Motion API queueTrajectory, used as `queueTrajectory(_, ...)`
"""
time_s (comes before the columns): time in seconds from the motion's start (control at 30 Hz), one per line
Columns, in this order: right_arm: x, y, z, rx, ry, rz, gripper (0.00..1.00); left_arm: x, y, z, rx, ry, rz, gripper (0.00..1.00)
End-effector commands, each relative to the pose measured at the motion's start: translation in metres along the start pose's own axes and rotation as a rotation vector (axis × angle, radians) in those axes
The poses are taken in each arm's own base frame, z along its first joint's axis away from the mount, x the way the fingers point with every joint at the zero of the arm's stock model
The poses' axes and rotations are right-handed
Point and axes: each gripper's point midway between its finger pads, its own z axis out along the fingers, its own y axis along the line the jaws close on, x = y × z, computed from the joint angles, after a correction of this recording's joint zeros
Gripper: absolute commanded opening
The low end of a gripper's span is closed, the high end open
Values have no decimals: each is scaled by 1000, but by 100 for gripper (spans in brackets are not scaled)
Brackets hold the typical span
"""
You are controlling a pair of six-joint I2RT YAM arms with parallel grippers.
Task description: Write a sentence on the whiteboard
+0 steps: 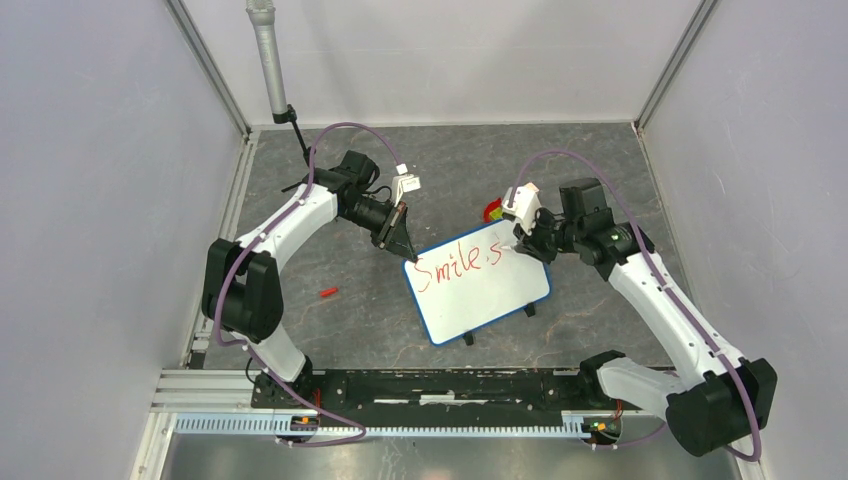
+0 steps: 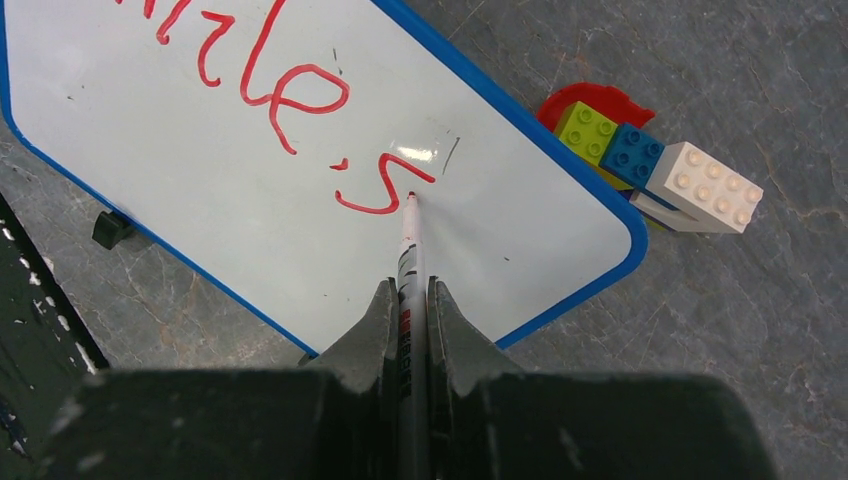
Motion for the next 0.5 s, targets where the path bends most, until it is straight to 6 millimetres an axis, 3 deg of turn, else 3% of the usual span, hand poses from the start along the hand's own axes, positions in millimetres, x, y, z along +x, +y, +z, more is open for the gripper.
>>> queueTrajectory(0.0, -12, -21, -1, 79, -20, -16, 0, -7, -5, -2, 12, -13, 66, 3)
queueTrajectory(0.27, 4, -35, -7, 167, 45, -22, 0, -6, -4, -2, 11, -11, 64, 2)
queueTrajectory(0.47, -2, -32, -12, 154, 25, -28, 0, -6, -4, -2, 9, -11, 64, 2)
